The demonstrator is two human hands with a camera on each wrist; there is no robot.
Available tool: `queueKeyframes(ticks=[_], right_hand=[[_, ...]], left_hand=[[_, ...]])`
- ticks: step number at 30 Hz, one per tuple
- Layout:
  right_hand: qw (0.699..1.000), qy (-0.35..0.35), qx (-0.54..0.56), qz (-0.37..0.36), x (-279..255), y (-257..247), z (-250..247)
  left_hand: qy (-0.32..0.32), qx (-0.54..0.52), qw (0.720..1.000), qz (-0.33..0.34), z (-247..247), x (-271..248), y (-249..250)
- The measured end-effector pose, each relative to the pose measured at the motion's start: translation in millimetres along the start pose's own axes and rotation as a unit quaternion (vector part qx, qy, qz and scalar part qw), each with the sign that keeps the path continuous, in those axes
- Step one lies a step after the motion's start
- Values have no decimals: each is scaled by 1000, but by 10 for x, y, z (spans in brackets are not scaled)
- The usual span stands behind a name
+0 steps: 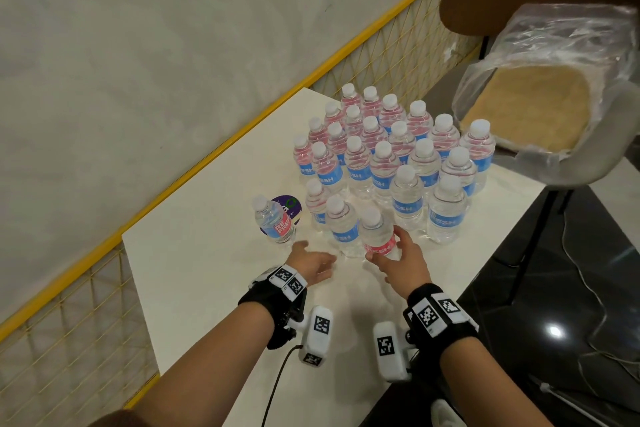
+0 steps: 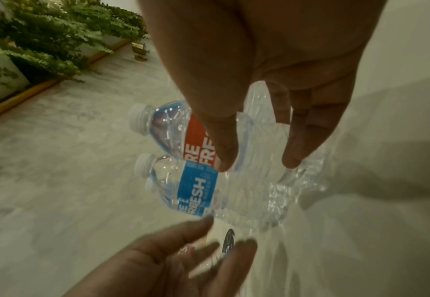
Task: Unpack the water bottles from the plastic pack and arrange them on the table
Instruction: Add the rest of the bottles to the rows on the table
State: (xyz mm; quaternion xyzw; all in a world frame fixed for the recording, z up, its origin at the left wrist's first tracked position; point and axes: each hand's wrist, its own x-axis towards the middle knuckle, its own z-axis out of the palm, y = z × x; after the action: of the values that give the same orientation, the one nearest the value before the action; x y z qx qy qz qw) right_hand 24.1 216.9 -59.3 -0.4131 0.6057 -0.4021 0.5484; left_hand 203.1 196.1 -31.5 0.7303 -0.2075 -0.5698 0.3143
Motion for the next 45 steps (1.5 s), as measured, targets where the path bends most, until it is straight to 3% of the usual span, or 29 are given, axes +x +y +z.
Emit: queueKeyframes(ticks=[3,6,9,13,17,30,37,42,45], right_hand=[[1000,16,-8,0,10,36,-59],[1000,21,-15,2,43,80,-127],[1000,19,-18,12,69,98,-143],[999,14,-31,13,69,118,-164],[999,27,-32,10,65,97,-215],[998,50,-38,13,85,162,-242],[996,66,-52,28,67,212,-331],[996,67,-54,33,73,227,-359],[996,69,-56,32,83,222,-347]], left_hand=[[136,39,990,-12,-224,77,5],[216,91,971,53,-374,180,114],[186,77,972,121,-347,275,220],[151,31,977,147,-290,315,318],[114,73,975,178,-164,273,372],[31,119,967,223,210,312,319],[35,167,957,233,297,363,382],[4,213,923,319,199,263,484],[-7,255,906,338,126,233,580]])
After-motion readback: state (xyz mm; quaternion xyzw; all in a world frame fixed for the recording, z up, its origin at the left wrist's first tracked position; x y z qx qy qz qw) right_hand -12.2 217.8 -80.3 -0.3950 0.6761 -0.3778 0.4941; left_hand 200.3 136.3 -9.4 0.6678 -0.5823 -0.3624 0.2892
